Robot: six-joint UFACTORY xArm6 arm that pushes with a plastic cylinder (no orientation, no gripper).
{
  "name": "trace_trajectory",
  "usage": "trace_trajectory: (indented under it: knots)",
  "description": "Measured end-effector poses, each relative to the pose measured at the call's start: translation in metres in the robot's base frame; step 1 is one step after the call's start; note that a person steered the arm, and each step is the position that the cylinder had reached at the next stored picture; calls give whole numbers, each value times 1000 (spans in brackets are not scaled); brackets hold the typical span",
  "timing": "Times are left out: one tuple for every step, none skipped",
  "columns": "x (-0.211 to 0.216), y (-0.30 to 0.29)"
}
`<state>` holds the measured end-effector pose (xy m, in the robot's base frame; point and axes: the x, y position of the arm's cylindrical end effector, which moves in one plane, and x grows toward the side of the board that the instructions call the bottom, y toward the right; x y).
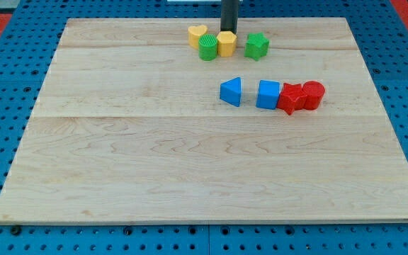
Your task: Move the yellow blocks to the top left of the board
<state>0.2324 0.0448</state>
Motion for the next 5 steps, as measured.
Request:
trace_trajectory:
  knots:
    - [0,11]
    - [0,11]
    - [15,-17]
    - [43,-79]
    - [39,-125]
